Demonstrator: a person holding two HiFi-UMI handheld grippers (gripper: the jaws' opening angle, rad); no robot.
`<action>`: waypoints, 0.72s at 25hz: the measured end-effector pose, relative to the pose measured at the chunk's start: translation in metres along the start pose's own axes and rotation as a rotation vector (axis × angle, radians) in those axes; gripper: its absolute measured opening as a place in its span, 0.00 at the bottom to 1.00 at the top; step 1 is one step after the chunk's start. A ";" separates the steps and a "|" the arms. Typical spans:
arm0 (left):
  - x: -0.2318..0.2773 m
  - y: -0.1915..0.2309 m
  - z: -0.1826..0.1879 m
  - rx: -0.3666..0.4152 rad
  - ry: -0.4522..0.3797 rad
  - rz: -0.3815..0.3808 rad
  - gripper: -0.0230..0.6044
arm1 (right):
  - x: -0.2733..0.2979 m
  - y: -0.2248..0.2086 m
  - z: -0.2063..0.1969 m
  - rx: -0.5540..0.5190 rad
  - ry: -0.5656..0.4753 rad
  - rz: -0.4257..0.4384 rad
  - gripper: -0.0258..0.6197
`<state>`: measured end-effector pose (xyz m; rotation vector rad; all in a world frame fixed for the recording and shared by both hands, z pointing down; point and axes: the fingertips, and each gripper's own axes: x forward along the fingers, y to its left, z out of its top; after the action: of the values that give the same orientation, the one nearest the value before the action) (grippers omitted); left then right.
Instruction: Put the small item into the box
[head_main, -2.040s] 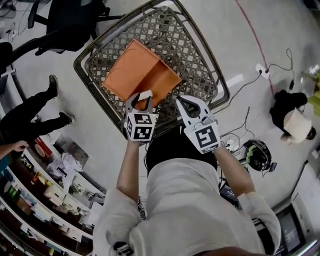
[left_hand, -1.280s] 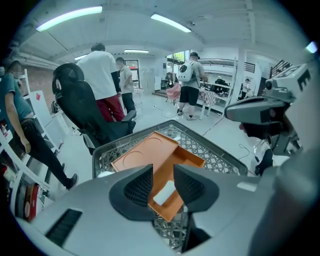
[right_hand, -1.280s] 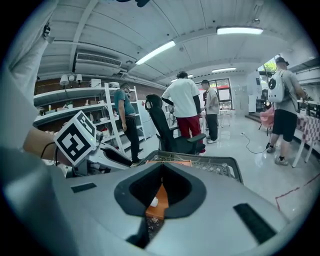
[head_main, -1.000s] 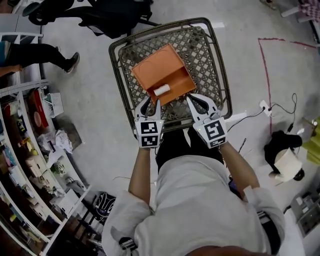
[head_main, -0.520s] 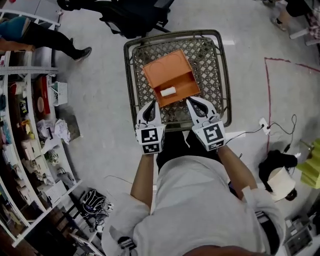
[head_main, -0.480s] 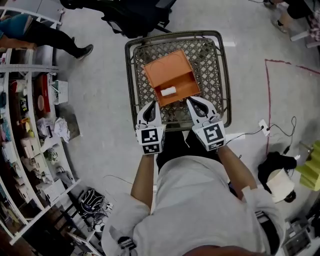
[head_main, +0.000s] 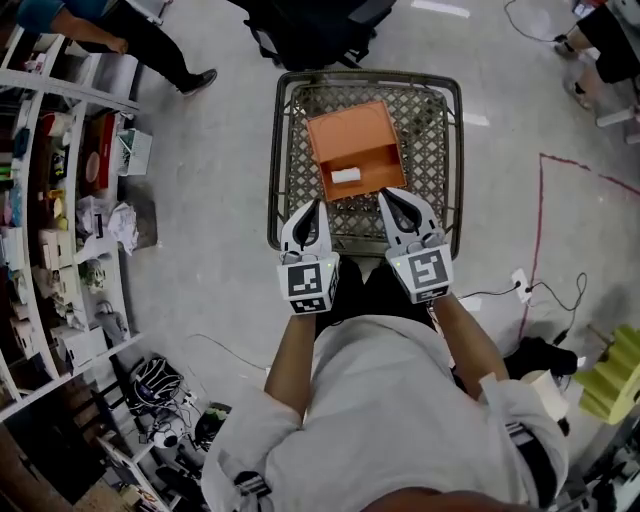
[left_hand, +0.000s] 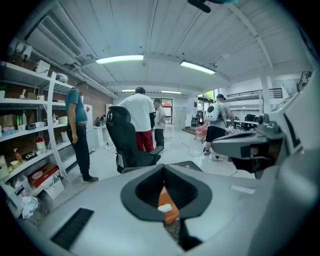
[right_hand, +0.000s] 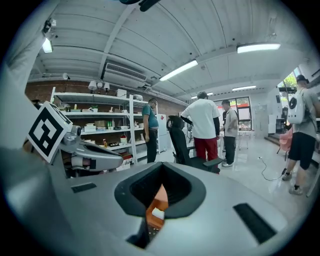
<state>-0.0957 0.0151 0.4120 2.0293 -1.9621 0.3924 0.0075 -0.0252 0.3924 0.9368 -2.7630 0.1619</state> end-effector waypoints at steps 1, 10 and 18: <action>-0.007 -0.001 0.004 0.001 -0.007 0.001 0.05 | -0.004 0.003 0.005 -0.001 -0.006 -0.004 0.04; -0.043 -0.004 0.052 0.031 -0.127 -0.021 0.05 | -0.028 0.021 0.061 -0.049 -0.108 -0.053 0.04; -0.066 0.003 0.082 0.048 -0.216 -0.072 0.05 | -0.040 0.035 0.083 -0.070 -0.140 -0.113 0.04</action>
<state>-0.1017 0.0437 0.3104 2.2488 -2.0097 0.2132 0.0027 0.0116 0.3007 1.1217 -2.8102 -0.0196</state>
